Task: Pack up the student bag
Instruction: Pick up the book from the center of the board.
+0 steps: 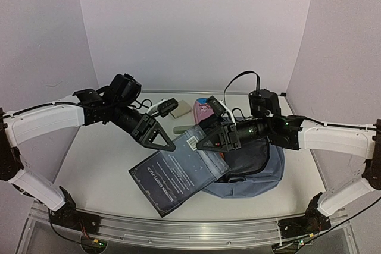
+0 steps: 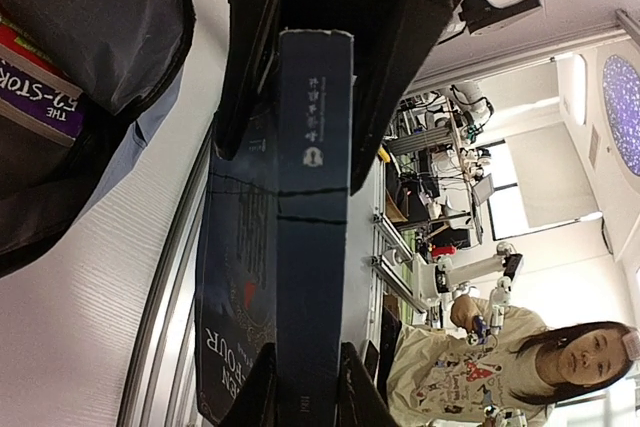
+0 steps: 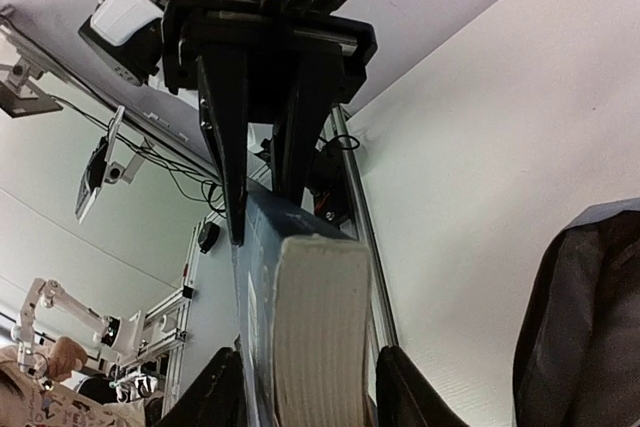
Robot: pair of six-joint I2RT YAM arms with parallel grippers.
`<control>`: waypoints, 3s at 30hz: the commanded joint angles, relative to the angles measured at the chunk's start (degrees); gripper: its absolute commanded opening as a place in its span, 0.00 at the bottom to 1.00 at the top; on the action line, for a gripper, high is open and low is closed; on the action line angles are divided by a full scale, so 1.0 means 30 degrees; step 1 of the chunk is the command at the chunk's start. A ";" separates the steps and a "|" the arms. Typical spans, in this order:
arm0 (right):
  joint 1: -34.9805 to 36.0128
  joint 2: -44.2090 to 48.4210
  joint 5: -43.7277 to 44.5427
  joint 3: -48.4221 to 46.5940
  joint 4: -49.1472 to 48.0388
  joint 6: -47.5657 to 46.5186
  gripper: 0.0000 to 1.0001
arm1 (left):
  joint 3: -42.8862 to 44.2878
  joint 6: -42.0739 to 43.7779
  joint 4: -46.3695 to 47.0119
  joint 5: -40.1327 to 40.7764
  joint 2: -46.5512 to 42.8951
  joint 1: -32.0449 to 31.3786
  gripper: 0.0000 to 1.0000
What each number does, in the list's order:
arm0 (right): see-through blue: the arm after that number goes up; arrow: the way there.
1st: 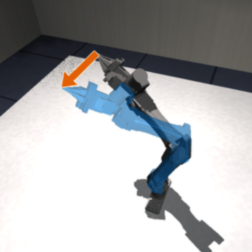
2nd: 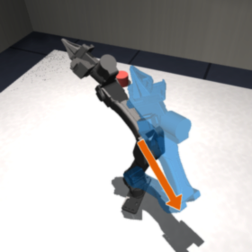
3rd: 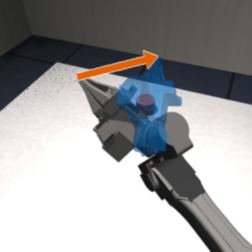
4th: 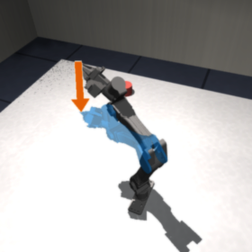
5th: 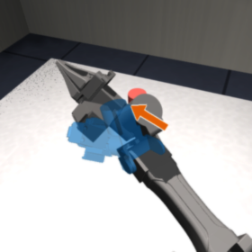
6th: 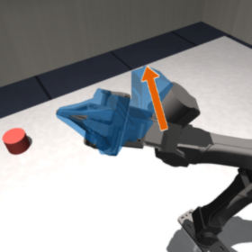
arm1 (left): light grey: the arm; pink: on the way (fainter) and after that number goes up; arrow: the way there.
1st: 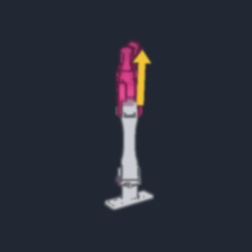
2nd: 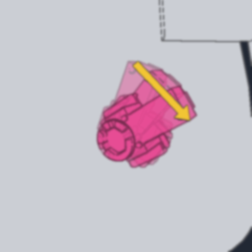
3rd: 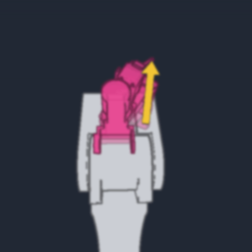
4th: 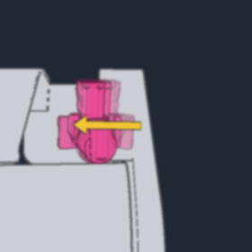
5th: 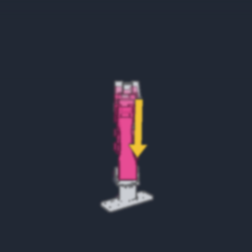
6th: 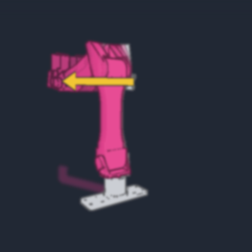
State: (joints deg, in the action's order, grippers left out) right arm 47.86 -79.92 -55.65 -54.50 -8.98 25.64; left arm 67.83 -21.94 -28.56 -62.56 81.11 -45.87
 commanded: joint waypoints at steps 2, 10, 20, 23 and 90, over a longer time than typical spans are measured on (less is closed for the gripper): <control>0.0151 0.0515 -0.1152 -0.0005 -0.0286 0.0306 0.30 | 0.2180 0.1278 0.0091 -0.0940 0.0196 0.0026 0.00; 0.0141 0.1358 0.0133 0.0154 -0.0470 0.0778 0.00 | 0.2052 0.0832 0.1311 0.2301 -0.0124 0.0209 0.01; 0.0113 0.5111 0.8131 0.1076 -0.1489 0.3246 0.00 | -0.1492 -0.2269 0.6179 0.6169 -0.3196 0.2278 0.89; 0.0058 0.6602 1.0112 0.1525 -0.2130 0.3797 0.00 | -0.3207 -0.3619 0.8738 0.6853 -0.4540 0.2934 0.99; -0.0035 0.6805 2.1750 -0.0432 0.5100 0.4233 0.97 | -0.5536 -0.7382 0.9789 0.8891 -0.5761 0.3323 0.00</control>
State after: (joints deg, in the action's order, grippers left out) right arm 47.90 -61.37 -10.57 -47.53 -16.58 45.17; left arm 52.08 -41.22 2.17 -43.61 67.02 -39.23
